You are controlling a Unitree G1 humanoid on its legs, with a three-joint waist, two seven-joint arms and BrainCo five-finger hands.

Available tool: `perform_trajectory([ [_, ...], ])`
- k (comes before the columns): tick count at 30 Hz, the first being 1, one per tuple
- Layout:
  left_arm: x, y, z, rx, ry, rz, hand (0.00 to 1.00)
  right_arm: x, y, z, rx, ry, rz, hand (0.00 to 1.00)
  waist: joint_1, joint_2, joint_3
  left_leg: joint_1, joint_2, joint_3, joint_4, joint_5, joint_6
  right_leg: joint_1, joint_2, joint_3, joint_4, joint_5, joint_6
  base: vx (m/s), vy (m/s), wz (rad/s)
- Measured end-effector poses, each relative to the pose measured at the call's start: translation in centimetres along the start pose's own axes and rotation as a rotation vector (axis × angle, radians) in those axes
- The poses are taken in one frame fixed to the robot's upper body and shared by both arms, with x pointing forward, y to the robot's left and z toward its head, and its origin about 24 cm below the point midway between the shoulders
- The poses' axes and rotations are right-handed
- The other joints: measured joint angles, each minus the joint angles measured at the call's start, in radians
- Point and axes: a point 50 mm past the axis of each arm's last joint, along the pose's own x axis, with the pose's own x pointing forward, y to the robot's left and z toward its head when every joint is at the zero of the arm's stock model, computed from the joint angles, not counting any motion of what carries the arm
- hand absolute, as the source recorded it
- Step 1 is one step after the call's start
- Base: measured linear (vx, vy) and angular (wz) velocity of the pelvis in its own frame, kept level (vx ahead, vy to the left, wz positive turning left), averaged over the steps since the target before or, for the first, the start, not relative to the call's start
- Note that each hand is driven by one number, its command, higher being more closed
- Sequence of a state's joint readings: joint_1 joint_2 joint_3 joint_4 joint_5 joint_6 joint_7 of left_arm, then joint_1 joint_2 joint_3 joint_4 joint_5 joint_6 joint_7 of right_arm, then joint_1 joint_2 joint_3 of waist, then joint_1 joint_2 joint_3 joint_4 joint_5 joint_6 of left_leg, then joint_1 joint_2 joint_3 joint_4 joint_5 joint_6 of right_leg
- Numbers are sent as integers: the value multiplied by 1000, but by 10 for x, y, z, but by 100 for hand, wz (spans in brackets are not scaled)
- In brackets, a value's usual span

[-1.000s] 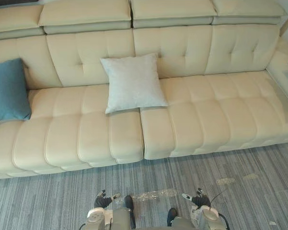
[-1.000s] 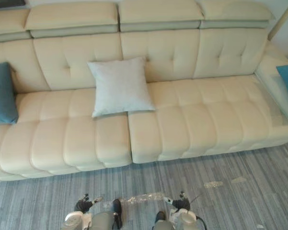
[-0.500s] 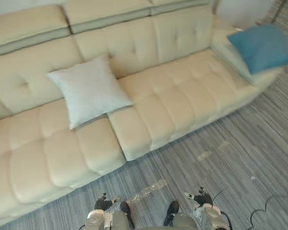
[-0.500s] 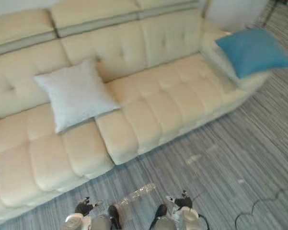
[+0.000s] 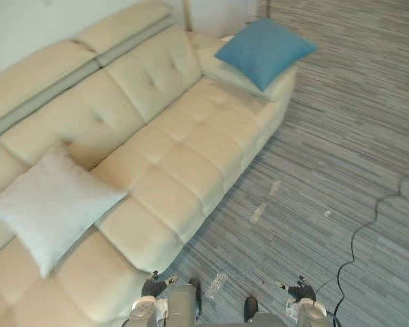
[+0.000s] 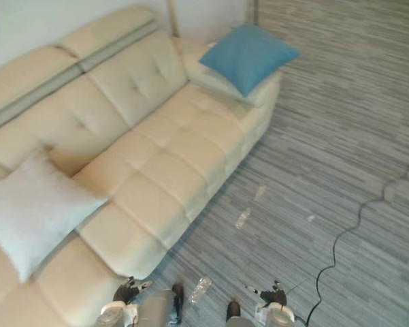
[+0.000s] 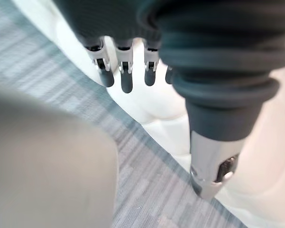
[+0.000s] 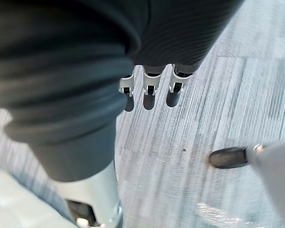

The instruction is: Pick up cushions and gather them together orderly.

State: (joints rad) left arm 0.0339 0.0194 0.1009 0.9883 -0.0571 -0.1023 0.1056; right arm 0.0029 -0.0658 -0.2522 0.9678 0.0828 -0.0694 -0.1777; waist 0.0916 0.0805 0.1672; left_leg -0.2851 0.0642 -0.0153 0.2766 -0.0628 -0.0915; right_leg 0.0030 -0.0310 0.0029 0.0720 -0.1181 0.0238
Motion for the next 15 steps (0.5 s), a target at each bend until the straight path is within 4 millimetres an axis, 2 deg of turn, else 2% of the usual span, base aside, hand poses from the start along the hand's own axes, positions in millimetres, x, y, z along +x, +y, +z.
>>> perform_trajectory([
  [1,1,3,3,3,-9,4,0,-3,6,-4,19,5,13,0,-2,-35,-5,4,-23,18,18,-41,26,-4,-25,23,20,-17,26,353,197,-84],
  [2,1,3,4,3,-13,4,0,-4,7,-6,22,7,15,0,-2,-43,-4,5,-30,19,25,-52,31,-7,-31,29,35,-28,33,419,199,-25],
  [3,2,6,7,5,-25,11,0,-6,7,-11,26,24,15,0,-2,-67,-13,8,-54,30,48,-87,54,-35,-55,37,117,-84,49,343,148,-9],
  [4,2,8,6,8,-21,14,0,-6,8,-13,26,29,15,0,-2,-77,-19,15,-59,46,53,-101,60,-61,-65,40,163,-103,62,341,134,-36],
  [5,1,10,3,-4,-12,22,0,-7,8,-15,29,36,15,0,12,-82,-22,38,-56,76,57,-126,61,-96,-69,49,254,-120,83,351,98,-87],
  [6,0,12,2,-8,-12,30,0,-7,14,-11,43,25,28,0,21,-82,-22,87,-44,126,57,-158,75,-164,-78,39,434,-128,182,358,87,-96],
  [7,-1,12,0,-6,-6,32,0,-7,17,-9,47,19,34,0,18,-81,-21,106,-41,139,61,-165,82,-193,-86,27,506,-122,234,447,83,-88],
  [8,-1,12,-1,9,5,27,0,-8,20,-8,53,13,45,0,12,-73,-21,154,-33,157,62,-194,92,-254,-108,-8,665,-107,252,405,21,-37],
  [9,-1,9,0,39,3,10,0,-7,21,-7,54,9,51,0,-4,-75,-22,202,-29,165,55,-213,96,-292,-137,-80,755,-117,218,423,-4,-24],
  [10,0,8,1,40,-1,7,0,-7,20,-6,54,9,49,0,-4,-74,-19,218,-26,165,48,-216,96,-300,-146,-109,769,-128,192,435,-54,-19],
  [11,0,7,2,41,-3,3,0,-7,18,-6,52,9,44,0,-7,-65,-14,267,-11,167,20,-217,96,-334,-160,-187,776,-161,108,518,-134,-31],
  [12,0,7,3,41,-5,2,0,-5,18,-3,50,0,44,0,-19,-56,-10,300,17,172,11,-218,94,-364,-161,-261,731,-172,70,425,-123,-32],
  [14,0,8,3,45,-6,4,0,-3,19,6,46,-22,47,0,-38,-40,-1,340,55,179,-10,-217,92,-410,-164,-331,628,-154,37,442,-198,-26],
  [15,0,8,3,54,-4,3,0,-1,15,8,37,-27,39,0,-37,-42,-2,378,73,198,-30,-218,71,-436,-161,-357,492,-91,30,571,-273,-27],
])
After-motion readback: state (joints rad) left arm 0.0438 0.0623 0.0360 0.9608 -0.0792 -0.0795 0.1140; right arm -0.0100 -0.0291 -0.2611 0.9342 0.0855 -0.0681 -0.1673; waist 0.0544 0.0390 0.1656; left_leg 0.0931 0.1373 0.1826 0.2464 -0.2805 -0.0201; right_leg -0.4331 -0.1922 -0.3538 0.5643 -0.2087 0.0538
